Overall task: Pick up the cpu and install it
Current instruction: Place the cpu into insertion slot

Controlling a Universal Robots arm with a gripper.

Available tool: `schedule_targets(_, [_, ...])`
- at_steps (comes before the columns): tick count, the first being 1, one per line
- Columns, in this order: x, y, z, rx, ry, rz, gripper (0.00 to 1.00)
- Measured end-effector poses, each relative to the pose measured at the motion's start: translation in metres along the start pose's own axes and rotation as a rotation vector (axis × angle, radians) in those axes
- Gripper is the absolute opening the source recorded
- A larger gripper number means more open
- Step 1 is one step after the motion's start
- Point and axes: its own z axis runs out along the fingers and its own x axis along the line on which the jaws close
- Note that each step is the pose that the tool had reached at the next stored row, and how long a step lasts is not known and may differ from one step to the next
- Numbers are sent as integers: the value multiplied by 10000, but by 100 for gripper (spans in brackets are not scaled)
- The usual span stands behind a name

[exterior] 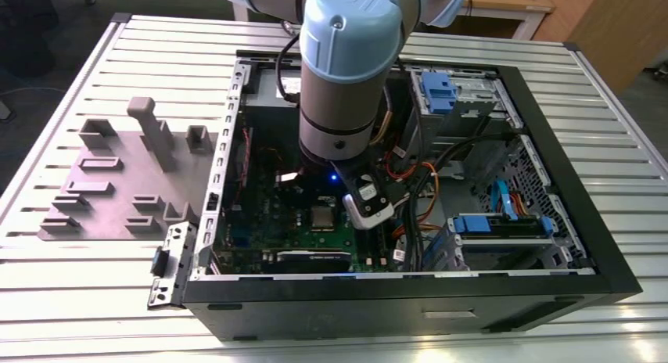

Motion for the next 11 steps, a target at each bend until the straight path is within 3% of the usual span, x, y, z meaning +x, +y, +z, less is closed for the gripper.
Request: schedule_targets(11, [0,0,4,-2,0,134,47])
